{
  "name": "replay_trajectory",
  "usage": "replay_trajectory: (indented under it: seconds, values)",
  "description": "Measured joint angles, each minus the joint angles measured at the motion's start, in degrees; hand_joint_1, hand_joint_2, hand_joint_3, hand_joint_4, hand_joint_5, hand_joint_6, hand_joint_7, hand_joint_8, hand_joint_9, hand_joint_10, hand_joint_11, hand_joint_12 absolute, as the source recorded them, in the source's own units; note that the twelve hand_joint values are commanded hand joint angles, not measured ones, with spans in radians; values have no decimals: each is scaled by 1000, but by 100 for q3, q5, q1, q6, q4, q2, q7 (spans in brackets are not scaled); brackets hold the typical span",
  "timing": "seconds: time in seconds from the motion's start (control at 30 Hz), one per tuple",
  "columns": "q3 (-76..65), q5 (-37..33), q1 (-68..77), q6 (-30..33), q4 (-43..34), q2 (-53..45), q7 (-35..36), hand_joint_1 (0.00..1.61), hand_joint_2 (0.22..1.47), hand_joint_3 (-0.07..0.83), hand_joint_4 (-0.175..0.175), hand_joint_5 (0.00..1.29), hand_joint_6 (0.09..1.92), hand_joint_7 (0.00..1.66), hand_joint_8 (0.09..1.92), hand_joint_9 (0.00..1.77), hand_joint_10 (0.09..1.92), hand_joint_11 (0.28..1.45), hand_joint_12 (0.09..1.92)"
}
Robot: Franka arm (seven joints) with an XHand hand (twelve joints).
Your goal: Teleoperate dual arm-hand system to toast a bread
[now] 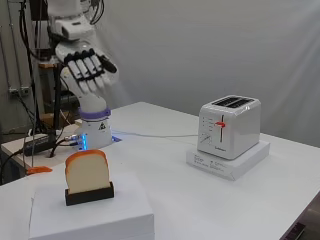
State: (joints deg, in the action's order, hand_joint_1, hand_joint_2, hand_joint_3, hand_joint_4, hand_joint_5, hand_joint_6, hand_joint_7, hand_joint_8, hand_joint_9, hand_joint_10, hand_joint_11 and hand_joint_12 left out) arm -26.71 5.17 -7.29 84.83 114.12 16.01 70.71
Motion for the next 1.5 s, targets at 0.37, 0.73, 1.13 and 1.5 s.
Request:
replay_trajectory:
  seconds: [0.37, 0.73, 1.13, 1.5]
  values:
    - [-4969, 1511, 5541, 1, -997, 654, -653, 222, 1138, 9, 1, 302, 87, 465, 87, 544, 87, 487, 87]
    - [-7502, 2520, 8364, 169, -1672, 2231, -1317, 199, 1136, 1, 10, 333, 87, 492, 87, 580, 87, 511, 87]
    - [-8113, 2532, 8973, 91, -2124, 2834, -1711, 1203, 1160, 3, -113, 732, 1265, 1062, 894, 1395, 87, 687, 677]
    - [-6172, 2592, 8138, 129, -1810, 2820, -1544, 1181, 1268, -1, -164, 544, 1468, 875, 1306, 1378, 87, 686, 644]
